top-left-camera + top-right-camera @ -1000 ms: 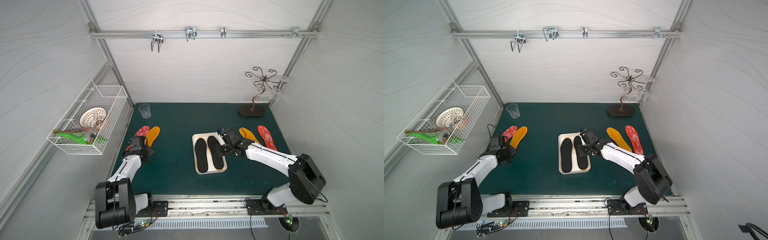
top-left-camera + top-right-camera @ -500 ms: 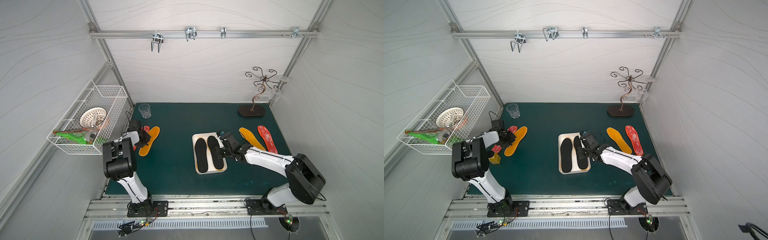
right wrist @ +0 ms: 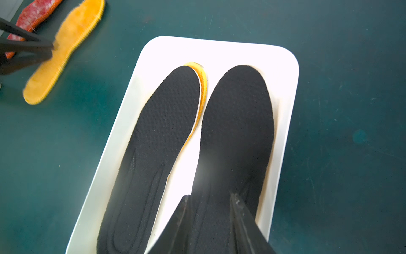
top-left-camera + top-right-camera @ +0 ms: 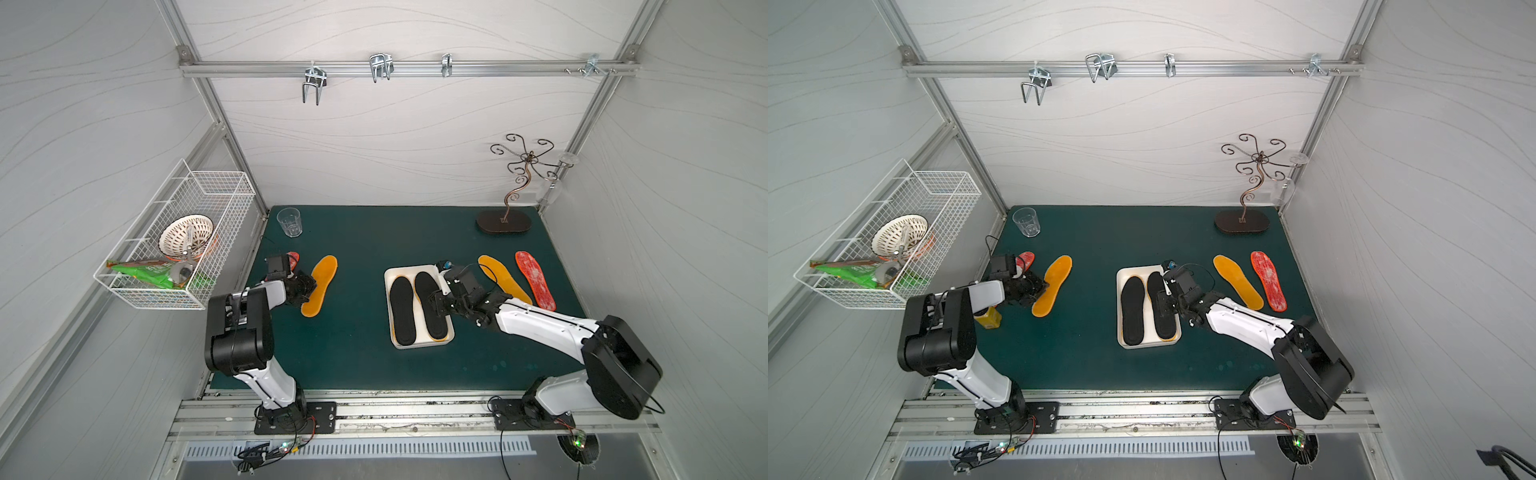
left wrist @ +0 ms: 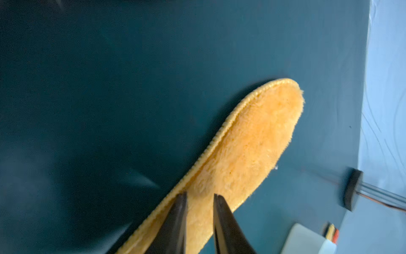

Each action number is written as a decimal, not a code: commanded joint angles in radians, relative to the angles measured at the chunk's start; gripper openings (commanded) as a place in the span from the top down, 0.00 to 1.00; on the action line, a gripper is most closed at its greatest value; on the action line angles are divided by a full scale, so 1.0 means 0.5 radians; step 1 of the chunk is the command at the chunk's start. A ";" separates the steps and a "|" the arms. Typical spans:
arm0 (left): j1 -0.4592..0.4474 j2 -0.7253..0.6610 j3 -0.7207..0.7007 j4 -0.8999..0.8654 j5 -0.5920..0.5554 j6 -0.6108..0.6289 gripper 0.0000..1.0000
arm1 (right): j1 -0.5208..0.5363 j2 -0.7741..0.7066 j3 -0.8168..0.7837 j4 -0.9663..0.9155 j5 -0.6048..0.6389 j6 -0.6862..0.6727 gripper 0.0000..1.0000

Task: Put the insoles into the storage box
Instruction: Move the insole to the center of the board.

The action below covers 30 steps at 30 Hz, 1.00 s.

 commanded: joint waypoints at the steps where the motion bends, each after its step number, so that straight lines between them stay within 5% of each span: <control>1: -0.264 -0.032 -0.231 0.033 0.085 -0.336 0.73 | -0.048 0.005 0.045 0.000 -0.105 -0.032 0.66; 8: -0.602 -0.353 -0.315 0.018 0.075 -0.611 0.72 | -0.008 0.095 0.387 -0.281 -0.581 -0.038 0.66; 13: -0.555 -0.779 -0.085 -0.580 -0.401 -0.205 0.69 | 0.258 0.315 0.857 -0.598 -0.766 -0.020 0.65; 18: -0.288 -0.977 -0.177 -0.590 -0.269 -0.133 0.70 | 0.370 0.618 1.116 -0.490 -0.950 0.442 0.61; 23: -0.201 -1.243 -0.383 -0.535 -0.322 -0.093 0.66 | 0.439 1.029 1.341 -0.429 -0.894 0.807 0.61; 30: -0.203 -1.032 -0.253 -0.660 -0.130 0.245 0.59 | 0.461 1.267 1.421 -0.461 -0.672 0.937 0.56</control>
